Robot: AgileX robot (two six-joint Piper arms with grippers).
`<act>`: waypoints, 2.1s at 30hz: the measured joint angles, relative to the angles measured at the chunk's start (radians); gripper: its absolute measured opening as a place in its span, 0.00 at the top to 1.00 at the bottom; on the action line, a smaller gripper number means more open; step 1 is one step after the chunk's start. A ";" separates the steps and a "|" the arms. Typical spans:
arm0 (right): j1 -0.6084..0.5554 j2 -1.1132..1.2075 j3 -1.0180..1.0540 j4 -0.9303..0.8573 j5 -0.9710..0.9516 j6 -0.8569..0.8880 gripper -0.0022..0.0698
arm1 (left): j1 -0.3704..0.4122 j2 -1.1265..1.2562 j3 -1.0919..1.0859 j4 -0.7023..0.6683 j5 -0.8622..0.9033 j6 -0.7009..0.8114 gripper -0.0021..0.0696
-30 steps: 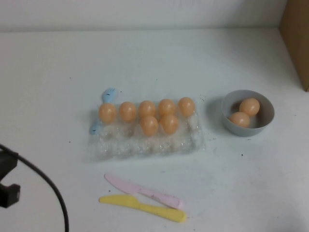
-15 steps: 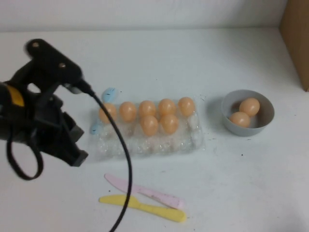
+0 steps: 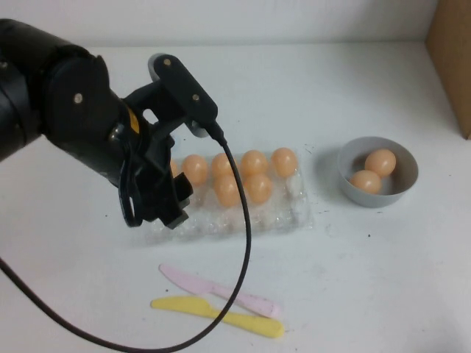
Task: Take an egg out of the egg box
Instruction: Pick up the egg from the plastic box
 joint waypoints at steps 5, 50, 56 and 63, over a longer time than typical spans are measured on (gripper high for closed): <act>0.000 0.000 0.000 0.000 0.000 0.000 0.99 | 0.007 0.046 -0.004 0.071 -0.071 0.087 0.33; 0.000 -0.001 0.000 0.000 0.000 0.000 0.99 | 0.176 0.380 -0.006 0.123 -0.478 0.420 0.39; 0.000 -0.001 0.000 0.000 0.000 0.000 0.99 | 0.184 0.398 -0.006 0.123 -0.499 0.463 0.39; 0.000 -0.001 0.000 0.000 0.000 0.000 0.99 | 0.191 0.402 -0.006 0.114 -0.505 0.509 0.39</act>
